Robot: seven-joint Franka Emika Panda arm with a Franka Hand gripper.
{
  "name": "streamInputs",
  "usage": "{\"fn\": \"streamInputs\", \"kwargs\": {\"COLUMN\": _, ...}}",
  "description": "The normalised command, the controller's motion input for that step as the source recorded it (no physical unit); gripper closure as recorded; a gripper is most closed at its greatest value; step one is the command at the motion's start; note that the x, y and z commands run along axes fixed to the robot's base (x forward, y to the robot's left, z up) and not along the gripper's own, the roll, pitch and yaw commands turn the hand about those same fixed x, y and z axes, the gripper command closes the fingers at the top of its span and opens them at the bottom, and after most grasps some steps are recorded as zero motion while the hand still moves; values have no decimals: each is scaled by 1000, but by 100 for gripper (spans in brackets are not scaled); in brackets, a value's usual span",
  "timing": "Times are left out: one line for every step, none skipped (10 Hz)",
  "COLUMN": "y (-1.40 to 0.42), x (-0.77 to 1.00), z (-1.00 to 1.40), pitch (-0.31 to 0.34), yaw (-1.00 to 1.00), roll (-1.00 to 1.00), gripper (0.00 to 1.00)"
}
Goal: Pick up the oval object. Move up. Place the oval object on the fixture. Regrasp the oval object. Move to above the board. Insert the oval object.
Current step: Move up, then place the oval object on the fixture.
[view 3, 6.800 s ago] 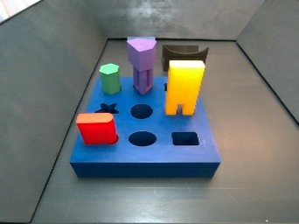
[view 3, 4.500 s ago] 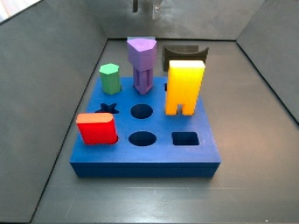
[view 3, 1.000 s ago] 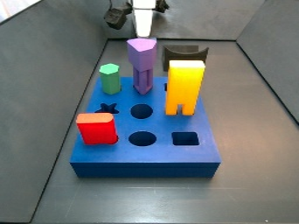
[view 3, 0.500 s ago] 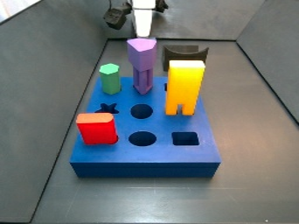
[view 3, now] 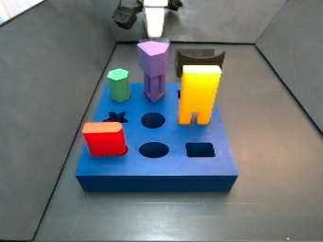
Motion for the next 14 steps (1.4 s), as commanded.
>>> {"fn": "streamInputs", "kwargs": {"y": -13, "x": -7, "z": 804, "pitch": 6, "yaw": 8, "roll": -2, "gripper": 100}}
{"fn": "streamInputs", "kwargs": {"y": -17, "x": -26, "z": 642, "pitch": 42, "yaw": -1, "roll": 21, "gripper": 100}}
{"fn": "streamInputs", "kwargs": {"y": -11, "x": -26, "z": 561, "pitch": 62, "yaw": -3, "roll": 32, "gripper": 100}}
{"fn": "streamInputs", "kwargs": {"y": -11, "x": -17, "z": 402, "pitch": 94, "yaw": -6, "roll": 53, "gripper": 100}}
{"fn": "streamInputs", "kwargs": {"y": -11, "x": -13, "z": 245, "pitch": 118, "yaw": 3, "roll": 71, "gripper": 100}}
{"fn": "streamInputs", "kwargs": {"y": 0, "x": 0, "z": 1000, "pitch": 0, "yaw": 0, "roll": 0, "gripper": 100}}
{"fn": "streamInputs", "kwargs": {"y": 2, "x": 1, "z": 1000, "pitch": -16, "yaw": 2, "roll": -10, "gripper": 100}}
{"fn": "streamInputs", "kwargs": {"y": 2, "x": -9, "z": 1000, "pitch": 10, "yaw": -3, "roll": -3, "gripper": 100}}
{"fn": "streamInputs", "kwargs": {"y": 1, "x": -14, "z": 1000, "pitch": 32, "yaw": -11, "roll": 13, "gripper": 100}}
{"fn": "streamInputs", "kwargs": {"y": -1, "x": -19, "z": 1000, "pitch": 65, "yaw": -14, "roll": 33, "gripper": 100}}
{"fn": "streamInputs", "kwargs": {"y": -1, "x": -20, "z": 1000, "pitch": 90, "yaw": -9, "roll": 45, "gripper": 100}}
{"fn": "streamInputs", "kwargs": {"y": -7, "x": -23, "z": 1000, "pitch": 105, "yaw": 7, "roll": 64, "gripper": 100}}
{"fn": "streamInputs", "kwargs": {"y": -11, "x": -24, "z": 1000, "pitch": 108, "yaw": 16, "roll": 74, "gripper": 100}}
{"fn": "streamInputs", "kwargs": {"y": -11, "x": -27, "z": 1000, "pitch": 107, "yaw": 18, "roll": 78, "gripper": 100}}
